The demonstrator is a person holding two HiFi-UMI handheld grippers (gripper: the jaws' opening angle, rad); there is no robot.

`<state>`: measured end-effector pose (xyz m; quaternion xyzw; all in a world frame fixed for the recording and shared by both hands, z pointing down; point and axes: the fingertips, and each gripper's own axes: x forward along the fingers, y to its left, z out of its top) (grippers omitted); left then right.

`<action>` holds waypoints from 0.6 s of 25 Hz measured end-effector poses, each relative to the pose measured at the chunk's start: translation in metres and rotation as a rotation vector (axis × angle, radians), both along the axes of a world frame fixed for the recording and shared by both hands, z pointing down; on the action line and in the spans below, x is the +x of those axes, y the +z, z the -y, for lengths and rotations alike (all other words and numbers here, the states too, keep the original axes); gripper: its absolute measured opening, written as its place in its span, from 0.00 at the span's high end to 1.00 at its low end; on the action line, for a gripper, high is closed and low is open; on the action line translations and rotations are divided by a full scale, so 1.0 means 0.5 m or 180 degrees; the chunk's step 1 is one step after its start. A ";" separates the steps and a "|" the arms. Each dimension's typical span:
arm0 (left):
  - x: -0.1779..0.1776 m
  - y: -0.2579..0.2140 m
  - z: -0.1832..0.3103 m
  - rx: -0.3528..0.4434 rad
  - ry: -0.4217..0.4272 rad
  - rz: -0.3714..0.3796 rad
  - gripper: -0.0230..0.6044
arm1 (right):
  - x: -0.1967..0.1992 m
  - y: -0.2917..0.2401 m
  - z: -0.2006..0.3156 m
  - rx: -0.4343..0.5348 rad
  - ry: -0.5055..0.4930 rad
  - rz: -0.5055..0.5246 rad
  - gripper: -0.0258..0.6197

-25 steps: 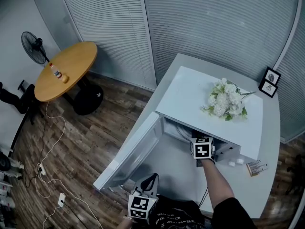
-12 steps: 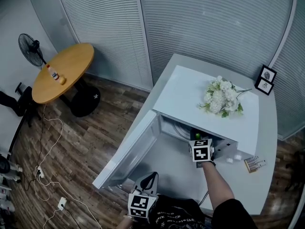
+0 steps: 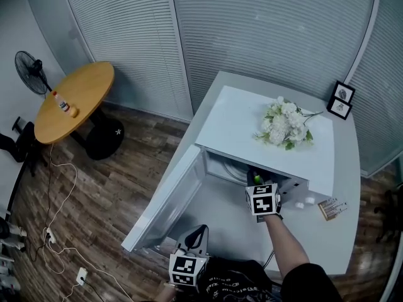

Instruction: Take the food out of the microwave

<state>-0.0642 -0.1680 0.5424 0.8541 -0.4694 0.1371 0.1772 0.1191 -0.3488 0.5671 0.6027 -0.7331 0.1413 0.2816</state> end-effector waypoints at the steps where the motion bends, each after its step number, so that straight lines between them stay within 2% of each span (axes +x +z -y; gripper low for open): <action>1: 0.002 0.000 0.000 0.0004 0.0016 -0.0007 0.95 | 0.001 -0.002 -0.005 0.0005 0.0011 0.0004 0.76; 15: 0.026 -0.006 -0.001 0.0073 0.0273 -0.0070 0.95 | -0.001 -0.021 -0.073 0.0041 0.0114 0.0027 0.76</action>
